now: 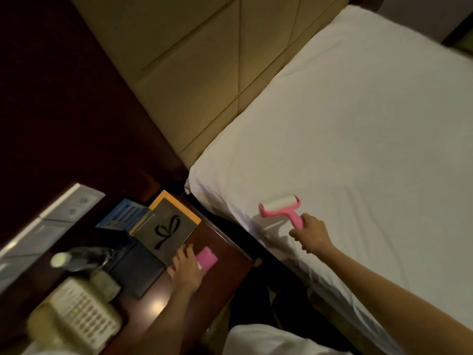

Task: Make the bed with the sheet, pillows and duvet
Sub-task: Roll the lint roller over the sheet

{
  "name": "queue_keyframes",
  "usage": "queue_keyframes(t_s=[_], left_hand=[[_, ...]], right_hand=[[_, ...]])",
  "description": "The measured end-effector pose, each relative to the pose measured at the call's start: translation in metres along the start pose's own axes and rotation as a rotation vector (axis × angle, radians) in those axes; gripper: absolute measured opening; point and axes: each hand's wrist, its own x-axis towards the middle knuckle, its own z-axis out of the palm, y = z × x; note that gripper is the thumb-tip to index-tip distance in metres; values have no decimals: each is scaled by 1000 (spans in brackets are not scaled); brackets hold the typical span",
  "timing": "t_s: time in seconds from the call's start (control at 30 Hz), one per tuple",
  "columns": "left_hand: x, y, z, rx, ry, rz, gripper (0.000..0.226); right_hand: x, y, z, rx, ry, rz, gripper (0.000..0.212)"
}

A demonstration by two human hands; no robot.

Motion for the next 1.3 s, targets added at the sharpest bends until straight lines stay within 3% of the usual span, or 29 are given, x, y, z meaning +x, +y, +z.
queue_keyframes(t_s=[0.3,0.5,0.7,0.9,1.3], left_hand=[[21,-20,25,98,-65,107,92],[40,-24,33,207,3,187,77],[39,-3,10,-18,39,197,67],[37,49,-48,-172,71,315,73],[-23,252,-161,-839,-192,379,57]], right_hand=[[-2,-15,20,-12,-50,44,16],[4,-13,17,-4,-61,78,16],[1,-15,5,36,-48,74,15],[-13,-18,-28,147,-38,52,14],[-57,21,-152,463,97,-80,14]])
